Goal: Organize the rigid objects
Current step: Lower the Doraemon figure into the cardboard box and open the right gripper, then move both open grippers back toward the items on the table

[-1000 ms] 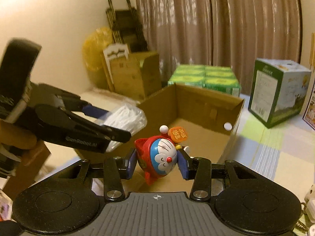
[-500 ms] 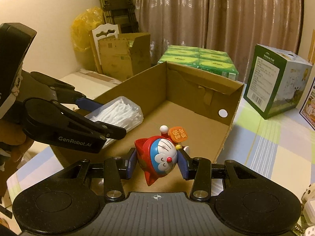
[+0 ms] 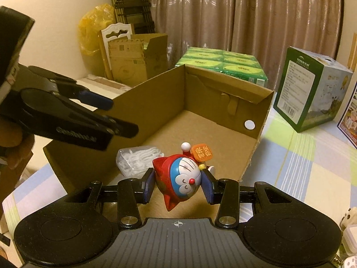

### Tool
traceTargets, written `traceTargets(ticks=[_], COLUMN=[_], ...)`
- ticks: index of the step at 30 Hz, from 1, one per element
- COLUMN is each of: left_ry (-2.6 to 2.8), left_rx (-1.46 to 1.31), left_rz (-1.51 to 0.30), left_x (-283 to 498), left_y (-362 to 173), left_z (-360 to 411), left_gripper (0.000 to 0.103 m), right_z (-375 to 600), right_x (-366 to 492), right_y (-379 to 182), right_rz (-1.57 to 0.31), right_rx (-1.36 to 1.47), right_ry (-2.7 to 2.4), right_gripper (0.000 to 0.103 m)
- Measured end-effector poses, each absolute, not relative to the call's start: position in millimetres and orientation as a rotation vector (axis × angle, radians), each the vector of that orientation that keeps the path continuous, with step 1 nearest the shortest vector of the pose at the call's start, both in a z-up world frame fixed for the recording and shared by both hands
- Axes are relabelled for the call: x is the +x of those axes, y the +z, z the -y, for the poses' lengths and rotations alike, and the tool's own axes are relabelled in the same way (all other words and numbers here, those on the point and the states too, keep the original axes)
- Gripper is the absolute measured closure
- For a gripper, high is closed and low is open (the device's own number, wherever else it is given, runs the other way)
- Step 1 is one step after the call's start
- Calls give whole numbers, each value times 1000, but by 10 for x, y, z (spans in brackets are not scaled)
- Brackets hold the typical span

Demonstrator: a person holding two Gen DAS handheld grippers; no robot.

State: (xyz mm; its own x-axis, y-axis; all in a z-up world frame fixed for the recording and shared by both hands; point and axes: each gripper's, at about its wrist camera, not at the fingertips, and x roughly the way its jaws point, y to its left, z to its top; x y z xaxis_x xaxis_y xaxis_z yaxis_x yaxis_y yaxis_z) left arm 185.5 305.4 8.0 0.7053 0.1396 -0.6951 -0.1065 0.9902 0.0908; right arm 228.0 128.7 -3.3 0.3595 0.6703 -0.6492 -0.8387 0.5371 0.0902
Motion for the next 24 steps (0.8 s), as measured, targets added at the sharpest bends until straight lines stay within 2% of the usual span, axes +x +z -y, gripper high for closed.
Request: traceTargets(ticks=[14, 24], left_ry=[135, 140], left_rx=[32, 21], left_rz=[-768, -757], left_x=[1778, 1661], left_y=[142, 219], left_z=[-3025, -2963], left_gripper=[43, 43], right_z=[-1209, -958], right_x=[2264, 2157], right_y=[50, 256], right_rz=[-627, -567], right_rx=[-250, -221], right_ry=[980, 953], right_gripper=[62, 58])
